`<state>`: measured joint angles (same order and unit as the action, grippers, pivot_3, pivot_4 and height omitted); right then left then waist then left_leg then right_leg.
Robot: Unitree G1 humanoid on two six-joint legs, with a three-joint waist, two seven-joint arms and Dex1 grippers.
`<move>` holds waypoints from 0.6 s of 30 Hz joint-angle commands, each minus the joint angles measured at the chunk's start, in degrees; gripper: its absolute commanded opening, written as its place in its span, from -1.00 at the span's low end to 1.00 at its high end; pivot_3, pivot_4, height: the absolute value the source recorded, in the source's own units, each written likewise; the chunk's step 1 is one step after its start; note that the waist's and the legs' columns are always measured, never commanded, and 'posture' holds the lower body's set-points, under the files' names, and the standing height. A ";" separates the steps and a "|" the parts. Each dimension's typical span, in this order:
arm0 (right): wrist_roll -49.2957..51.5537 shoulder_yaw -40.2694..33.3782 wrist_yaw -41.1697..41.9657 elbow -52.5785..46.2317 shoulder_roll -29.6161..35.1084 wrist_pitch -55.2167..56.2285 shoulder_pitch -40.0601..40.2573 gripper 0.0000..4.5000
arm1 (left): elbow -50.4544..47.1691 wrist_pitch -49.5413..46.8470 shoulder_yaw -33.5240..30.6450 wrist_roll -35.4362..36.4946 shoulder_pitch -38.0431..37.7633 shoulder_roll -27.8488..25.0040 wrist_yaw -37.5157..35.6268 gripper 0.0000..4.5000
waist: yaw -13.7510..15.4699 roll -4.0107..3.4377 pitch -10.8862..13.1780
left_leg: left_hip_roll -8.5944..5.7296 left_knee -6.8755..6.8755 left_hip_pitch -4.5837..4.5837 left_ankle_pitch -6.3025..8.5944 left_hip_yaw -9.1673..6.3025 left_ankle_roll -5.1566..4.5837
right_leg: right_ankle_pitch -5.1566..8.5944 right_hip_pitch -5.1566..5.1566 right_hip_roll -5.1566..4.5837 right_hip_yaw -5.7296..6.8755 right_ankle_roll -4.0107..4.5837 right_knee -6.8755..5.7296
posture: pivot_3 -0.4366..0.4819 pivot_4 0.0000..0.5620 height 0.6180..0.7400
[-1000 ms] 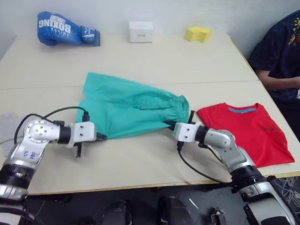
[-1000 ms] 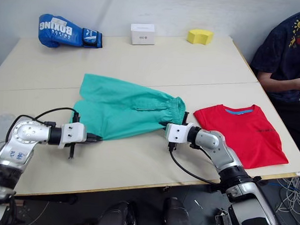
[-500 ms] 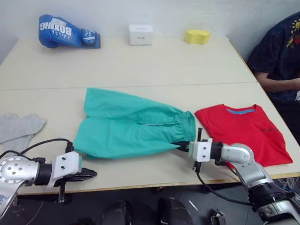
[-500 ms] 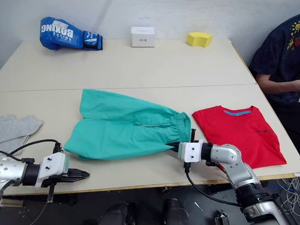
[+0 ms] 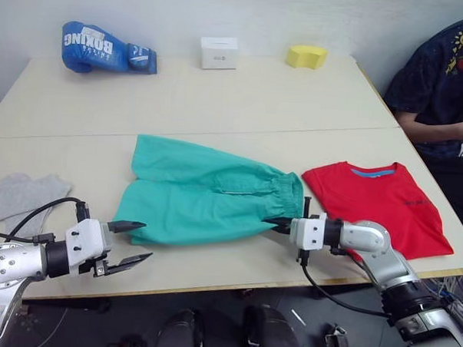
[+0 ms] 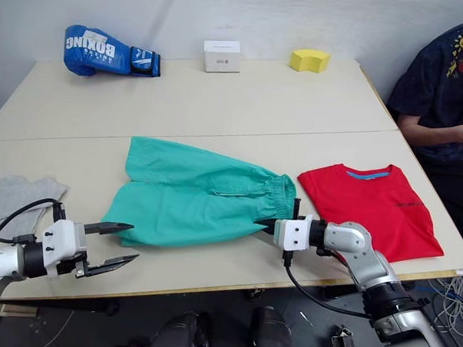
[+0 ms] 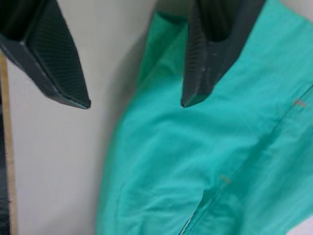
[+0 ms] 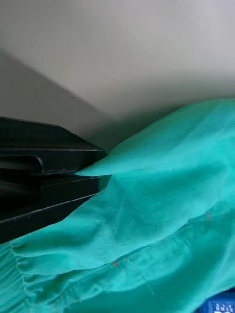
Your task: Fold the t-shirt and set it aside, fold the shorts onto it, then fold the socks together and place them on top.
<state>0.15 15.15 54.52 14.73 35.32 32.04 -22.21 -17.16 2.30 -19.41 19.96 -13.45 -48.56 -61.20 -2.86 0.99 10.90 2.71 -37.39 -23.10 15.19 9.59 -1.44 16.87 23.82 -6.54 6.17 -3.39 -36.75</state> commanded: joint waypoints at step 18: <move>0.18 -0.41 -0.17 -1.17 -1.89 -2.23 -1.30 -1.00 | 31.82 24.02 17.49 -24.38 25.24 1.74 9.73 0.72 | 0.38 -0.02 -0.02 | -0.02 0.15 0.14 -0.04 0.04 -0.19 | -0.01 -0.04 0.01 0.03 -0.01 -0.07 | -0.05 -0.47 1.00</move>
<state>-0.02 15.31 54.48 14.86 33.61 29.71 -22.99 12.27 27.44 -3.04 -2.37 12.04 -47.07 -52.46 -2.48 0.97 10.88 2.69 -37.22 -22.92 15.15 9.62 -1.64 16.86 23.77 -6.53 6.20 -3.40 -36.83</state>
